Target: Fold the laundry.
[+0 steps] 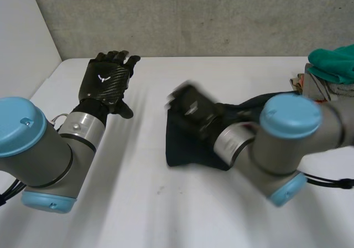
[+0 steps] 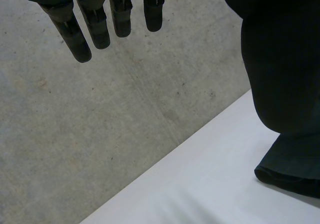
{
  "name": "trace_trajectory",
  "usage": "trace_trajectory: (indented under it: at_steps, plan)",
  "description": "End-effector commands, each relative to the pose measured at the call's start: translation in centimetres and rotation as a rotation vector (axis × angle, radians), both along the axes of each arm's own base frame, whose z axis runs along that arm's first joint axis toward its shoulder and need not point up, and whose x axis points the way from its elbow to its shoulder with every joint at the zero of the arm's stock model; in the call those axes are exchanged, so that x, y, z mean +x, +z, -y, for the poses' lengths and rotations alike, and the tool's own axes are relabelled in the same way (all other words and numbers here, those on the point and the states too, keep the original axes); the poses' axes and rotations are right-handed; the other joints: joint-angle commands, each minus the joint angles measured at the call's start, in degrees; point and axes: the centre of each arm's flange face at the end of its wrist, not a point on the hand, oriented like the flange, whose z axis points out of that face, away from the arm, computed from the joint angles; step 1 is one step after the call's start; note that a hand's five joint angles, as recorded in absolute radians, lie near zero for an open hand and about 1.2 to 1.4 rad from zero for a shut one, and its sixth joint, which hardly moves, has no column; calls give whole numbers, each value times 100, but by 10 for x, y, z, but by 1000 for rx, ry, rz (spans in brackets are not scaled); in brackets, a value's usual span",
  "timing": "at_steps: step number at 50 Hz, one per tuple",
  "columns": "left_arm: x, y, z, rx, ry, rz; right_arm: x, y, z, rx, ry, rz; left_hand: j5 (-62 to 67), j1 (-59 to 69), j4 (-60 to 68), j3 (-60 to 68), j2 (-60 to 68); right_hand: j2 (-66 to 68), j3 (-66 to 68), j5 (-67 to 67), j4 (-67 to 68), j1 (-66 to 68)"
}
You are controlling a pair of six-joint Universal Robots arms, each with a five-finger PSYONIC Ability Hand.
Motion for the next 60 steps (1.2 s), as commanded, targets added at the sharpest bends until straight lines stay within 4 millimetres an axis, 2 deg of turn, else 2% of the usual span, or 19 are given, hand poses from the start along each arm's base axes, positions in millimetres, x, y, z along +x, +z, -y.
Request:
trace_trajectory:
  at_steps: [1,2,5,6,9,10,13,15,17,29,39,48,49,50,52,56,60]
  plan:
    - [0,2,-2,-4,-3,-2,-115,13,94,324,-466,339,-261,-86,-176,-229,-181,-126,-132,-185,-164,22]
    - [0,2,-2,-4,-3,-2,-136,9,98,373,-467,328,-261,-86,-176,-229,-181,-93,-98,-152,-130,56]
    - [-1,2,-2,-4,-6,-2,-163,1,101,427,-455,297,-261,-86,-176,-229,-181,-42,-47,-101,-79,106]
    - [-1,2,-2,-4,-6,-2,-179,-7,102,456,-456,274,-261,-86,-176,-229,-181,8,3,-51,-29,157]
    - [-2,1,-3,0,-11,-5,-199,-18,106,459,-482,238,-261,-86,-176,-229,-181,59,54,0,21,207]
    - [-1,0,-3,6,-10,-9,-217,-27,109,446,-525,196,-261,-86,-176,-229,-181,176,170,116,138,324]
    - [-2,-2,-3,18,-17,-19,-239,-41,115,413,-564,115,-261,-86,-176,-229,-181,210,205,151,173,359]
    - [-1,-2,-3,21,-16,-23,-245,-48,116,410,-569,86,-261,-86,-176,-229,-181,261,255,202,223,409]
    - [-1,-3,-3,24,-16,-26,-246,-55,117,410,-556,62,-261,-86,-176,-229,-181,261,256,202,224,409]
    - [-2,-4,-3,29,-18,-26,-240,-62,120,399,-473,71,-261,-86,-176,-229,-181,395,389,335,357,543]
    - [-2,-4,-3,29,-19,-26,-241,-69,129,361,-470,72,-261,-86,-176,-229,-181,2379,2373,2319,2341,2527]
    - [-2,-5,-4,30,-19,-25,-242,-74,135,355,-469,64,-261,-86,-176,-229,-181,2632,2626,2573,2594,2780]
    - [-2,-5,-4,30,-19,-25,-242,-74,136,353,-469,64,-261,-86,-176,-229,-181,2866,2860,2807,2828,3014]
    - [-2,-5,-4,30,-19,-25,-242,-74,136,350,-469,62,-261,-86,-176,-229,-181,4134,4128,4075,4096,4282]
    - [-2,-5,-4,30,-19,-25,-242,-73,137,338,-468,58,-261,-86,-176,-229,-181,5363,5357,5304,5325,5511]
    - [-2,-5,-4,30,-21,-25,-242,-68,140,283,-463,28,-261,-86,-176,-229,-181,5369,5363,5309,5331,5517]
    - [-5,-5,-6,29,-42,-25,-231,-62,136,172,-439,-71,-261,-86,-176,-229,-181,5369,5363,5309,5331,5517]
